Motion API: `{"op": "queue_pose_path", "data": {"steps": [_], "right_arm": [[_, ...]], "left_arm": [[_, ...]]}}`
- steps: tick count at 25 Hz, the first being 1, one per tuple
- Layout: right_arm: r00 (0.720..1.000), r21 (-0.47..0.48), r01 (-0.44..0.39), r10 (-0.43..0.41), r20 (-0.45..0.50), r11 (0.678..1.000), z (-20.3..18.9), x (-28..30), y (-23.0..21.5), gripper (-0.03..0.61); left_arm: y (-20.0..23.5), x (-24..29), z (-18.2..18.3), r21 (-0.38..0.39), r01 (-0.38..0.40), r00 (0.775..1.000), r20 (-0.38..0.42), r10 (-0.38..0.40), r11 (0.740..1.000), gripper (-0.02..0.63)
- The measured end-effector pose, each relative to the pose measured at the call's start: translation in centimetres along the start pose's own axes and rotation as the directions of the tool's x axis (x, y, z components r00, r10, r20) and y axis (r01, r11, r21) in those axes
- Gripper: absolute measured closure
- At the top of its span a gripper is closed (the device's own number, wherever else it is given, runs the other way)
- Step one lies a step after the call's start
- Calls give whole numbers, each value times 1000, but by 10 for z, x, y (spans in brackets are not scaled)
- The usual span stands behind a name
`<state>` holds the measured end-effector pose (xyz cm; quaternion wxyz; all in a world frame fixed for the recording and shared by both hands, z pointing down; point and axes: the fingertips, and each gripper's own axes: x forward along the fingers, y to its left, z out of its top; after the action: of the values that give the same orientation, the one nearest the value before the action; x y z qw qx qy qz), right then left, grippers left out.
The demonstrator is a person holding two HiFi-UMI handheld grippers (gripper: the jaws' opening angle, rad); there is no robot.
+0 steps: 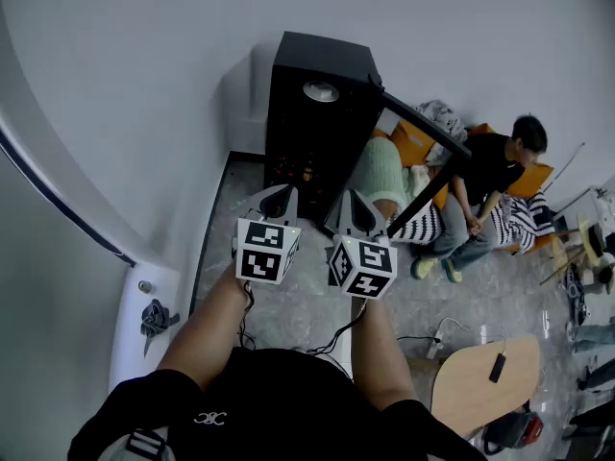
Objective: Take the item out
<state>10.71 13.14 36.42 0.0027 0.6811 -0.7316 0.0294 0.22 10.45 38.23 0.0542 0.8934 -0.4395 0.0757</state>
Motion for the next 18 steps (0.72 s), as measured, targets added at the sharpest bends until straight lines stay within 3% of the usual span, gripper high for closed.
{"op": "queue_pose_path", "data": {"steps": [18], "right_arm": [[1000,26,27,-27,-13,999,-11,9,15,575]], "left_arm": [[19,-5,-11,-12,1,1000,-17,-2,1000,615]]}}
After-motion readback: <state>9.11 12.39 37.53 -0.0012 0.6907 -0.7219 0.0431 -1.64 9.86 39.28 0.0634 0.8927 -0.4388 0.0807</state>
